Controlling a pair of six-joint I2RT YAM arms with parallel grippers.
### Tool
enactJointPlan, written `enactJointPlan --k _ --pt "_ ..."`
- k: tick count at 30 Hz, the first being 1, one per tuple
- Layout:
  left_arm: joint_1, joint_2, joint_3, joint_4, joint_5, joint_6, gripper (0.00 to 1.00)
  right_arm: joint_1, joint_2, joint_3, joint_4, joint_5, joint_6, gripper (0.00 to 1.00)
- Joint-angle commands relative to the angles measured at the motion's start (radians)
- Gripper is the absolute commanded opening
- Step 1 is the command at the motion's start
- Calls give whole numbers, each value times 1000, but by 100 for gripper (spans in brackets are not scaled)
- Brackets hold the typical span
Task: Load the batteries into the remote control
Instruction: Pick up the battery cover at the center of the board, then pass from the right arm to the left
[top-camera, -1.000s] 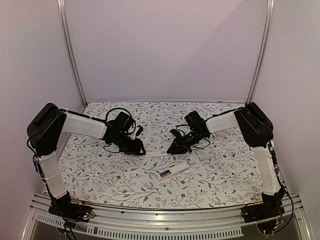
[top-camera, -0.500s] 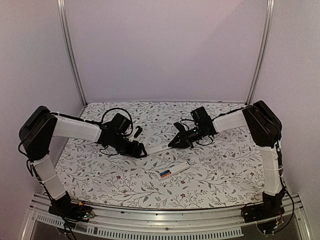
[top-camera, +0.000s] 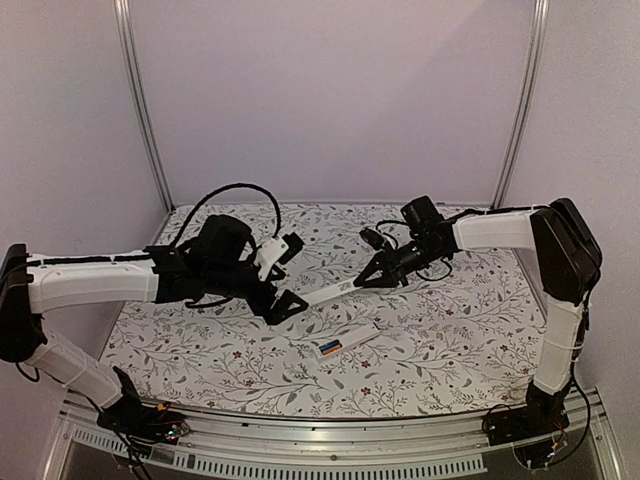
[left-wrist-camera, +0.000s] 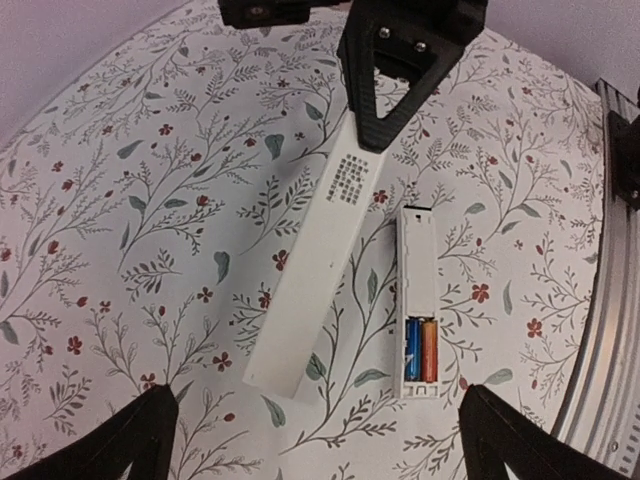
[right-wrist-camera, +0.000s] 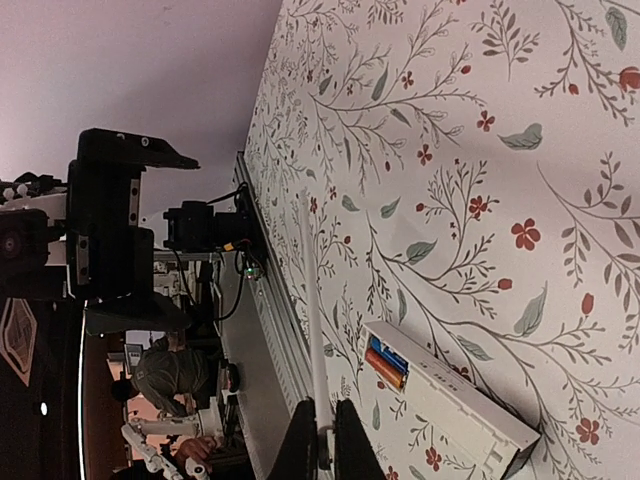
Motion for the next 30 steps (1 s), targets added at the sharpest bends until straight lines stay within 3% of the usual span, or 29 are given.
enactJointPlan --k 1,10,20,23,30 --pt "-63 17 -12 -44 -26 203 98 16 -71 16 -270 -22 -263 0" --pt "-143 174 106 -150 -72 310 70 69 -91 23 -319 -39 -326 0" --pt "-200 230 130 -159 -62 344 50 74 -82 27 -324 -46 -330 0" --pt "-213 245 142 -169 -80 343 49 74 -78 28 -322 -46 -325 0" --pt "-220 251 158 -179 -118 304 32 71 -73 20 -322 -51 -324 1"
